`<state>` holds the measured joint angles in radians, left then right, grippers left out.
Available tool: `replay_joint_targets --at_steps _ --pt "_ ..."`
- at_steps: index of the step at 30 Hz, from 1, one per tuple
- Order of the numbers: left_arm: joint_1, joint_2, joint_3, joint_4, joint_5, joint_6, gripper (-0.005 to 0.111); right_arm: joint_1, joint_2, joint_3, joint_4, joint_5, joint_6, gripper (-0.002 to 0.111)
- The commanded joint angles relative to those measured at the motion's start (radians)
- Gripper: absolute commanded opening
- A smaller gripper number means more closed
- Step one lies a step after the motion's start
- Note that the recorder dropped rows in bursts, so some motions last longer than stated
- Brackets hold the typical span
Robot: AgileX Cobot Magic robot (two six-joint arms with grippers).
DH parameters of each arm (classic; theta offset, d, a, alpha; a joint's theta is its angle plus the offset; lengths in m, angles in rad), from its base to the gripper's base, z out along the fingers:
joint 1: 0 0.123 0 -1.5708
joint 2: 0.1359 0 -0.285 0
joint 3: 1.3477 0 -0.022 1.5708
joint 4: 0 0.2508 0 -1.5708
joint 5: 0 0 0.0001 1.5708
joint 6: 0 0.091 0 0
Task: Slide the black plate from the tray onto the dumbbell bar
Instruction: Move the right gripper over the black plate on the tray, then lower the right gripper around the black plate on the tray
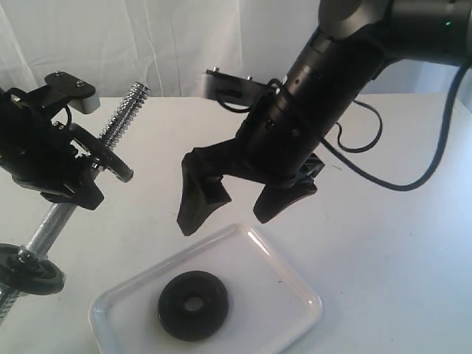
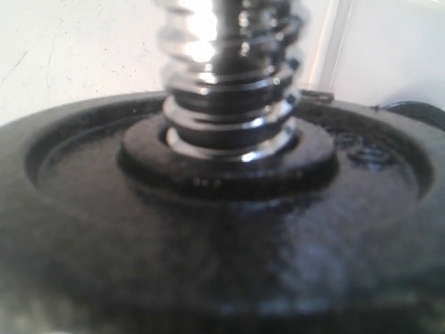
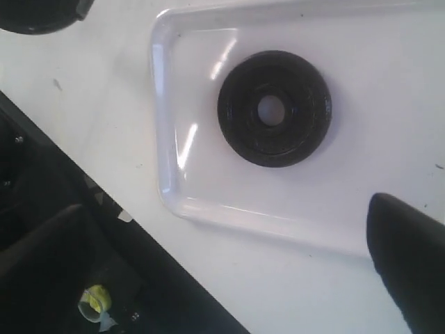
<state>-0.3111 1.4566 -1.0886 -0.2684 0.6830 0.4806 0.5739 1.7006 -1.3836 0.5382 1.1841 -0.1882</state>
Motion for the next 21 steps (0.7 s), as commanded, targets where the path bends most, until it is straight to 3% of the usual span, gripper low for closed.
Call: replay_joint_targets --at_steps 1,11,21 --pt "0.000 -0.055 -0.036 -0.060 -0.019 -0.014 0.000 0.061 0.050 0.000 -0.099 -0.035 0.009 0.105" --pt "0.000 -0.055 -0.036 -0.060 -0.021 -0.014 0.000 0.201 0.153 0.000 -0.237 -0.165 0.033 0.105" --pt "0.000 -0.055 -0.036 -0.060 -0.021 -0.014 0.000 0.245 0.243 0.000 -0.286 -0.240 0.033 0.105"
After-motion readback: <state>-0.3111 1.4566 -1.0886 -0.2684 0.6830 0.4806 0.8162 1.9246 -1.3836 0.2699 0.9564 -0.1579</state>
